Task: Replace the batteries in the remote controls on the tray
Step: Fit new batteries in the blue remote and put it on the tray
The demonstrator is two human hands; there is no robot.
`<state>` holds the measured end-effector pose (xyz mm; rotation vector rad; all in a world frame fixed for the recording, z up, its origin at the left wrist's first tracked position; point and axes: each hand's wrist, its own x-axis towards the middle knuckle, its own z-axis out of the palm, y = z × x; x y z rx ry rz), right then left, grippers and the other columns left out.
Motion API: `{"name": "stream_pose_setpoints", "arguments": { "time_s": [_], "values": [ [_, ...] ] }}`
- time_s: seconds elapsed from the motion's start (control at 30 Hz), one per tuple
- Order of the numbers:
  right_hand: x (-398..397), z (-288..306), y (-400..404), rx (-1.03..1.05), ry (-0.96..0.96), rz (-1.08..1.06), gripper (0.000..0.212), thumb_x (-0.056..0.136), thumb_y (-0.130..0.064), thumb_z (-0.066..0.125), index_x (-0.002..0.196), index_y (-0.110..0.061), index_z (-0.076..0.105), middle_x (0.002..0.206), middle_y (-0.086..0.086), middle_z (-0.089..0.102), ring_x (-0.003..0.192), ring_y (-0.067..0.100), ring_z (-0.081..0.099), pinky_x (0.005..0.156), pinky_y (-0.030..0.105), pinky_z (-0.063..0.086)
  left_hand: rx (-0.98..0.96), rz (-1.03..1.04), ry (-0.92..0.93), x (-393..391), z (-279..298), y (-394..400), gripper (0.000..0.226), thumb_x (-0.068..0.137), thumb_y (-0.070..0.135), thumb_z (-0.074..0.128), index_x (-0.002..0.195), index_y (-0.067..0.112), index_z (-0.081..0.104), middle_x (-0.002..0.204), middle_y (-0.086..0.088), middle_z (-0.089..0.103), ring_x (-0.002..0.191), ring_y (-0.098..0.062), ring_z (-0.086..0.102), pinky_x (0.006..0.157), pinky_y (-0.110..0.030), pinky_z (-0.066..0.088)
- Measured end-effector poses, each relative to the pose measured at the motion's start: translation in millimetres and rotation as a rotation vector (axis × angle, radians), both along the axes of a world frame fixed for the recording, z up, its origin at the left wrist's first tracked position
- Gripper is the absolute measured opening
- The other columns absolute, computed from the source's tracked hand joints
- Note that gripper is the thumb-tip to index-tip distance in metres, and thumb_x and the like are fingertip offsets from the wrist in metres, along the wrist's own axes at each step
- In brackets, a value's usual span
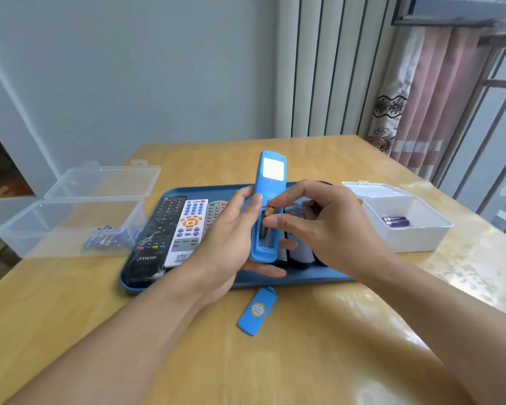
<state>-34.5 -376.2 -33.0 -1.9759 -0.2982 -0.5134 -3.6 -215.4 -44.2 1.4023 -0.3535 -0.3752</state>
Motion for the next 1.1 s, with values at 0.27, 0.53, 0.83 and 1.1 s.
{"name": "stream_pose_setpoints", "arguments": {
  "time_s": [0.27,0.53,0.83,1.1],
  "values": [
    [2,3,-3,-0.070,0.030,-0.083,0.033,0.070,-0.020,0.089,0.095,-0.020,0.067,0.062,0.001,0.038,0.047,0.002,0.043,0.046,0.004,0.035,-0.052,-0.064,0.088,-1,-1,-2,0.035,0.104,0.040,0.049,0.134,0.025,0.056,0.120,-0.012,0.072,0.102,-0.035,0.074,0.080,-0.060,0.059],
    [13,-2,-16,-0.160,0.044,-0.115,0.043,0.069,-0.048,0.084,0.103,-0.035,0.061,0.060,-0.011,0.047,0.054,0.004,0.042,0.053,0.015,0.034,-0.140,-0.015,0.203,2,-2,-3,0.029,0.108,0.022,0.043,0.130,0.009,0.057,0.112,-0.017,0.073,0.091,-0.035,0.075,0.070,-0.055,0.060],
    [25,-7,-33,0.036,0.191,-0.009,0.036,0.106,-0.014,0.043,0.121,-0.034,0.069,0.082,-0.006,0.058,0.069,0.012,0.044,0.064,0.030,0.037,-0.302,0.077,0.233,8,0,-1,0.036,0.108,0.017,0.038,0.137,-0.001,0.048,0.106,-0.018,0.075,0.086,-0.035,0.076,0.065,-0.058,0.061],
    [23,-3,-26,0.076,0.046,0.023,0.022,0.093,-0.016,0.067,0.114,-0.024,0.070,0.098,-0.006,0.077,0.085,0.005,0.066,0.082,0.035,0.052,-0.343,0.130,0.154,9,1,-3,0.030,0.109,0.008,0.034,0.136,0.003,0.046,0.117,-0.019,0.072,0.100,-0.038,0.074,0.090,-0.064,0.055]
  ]
}}
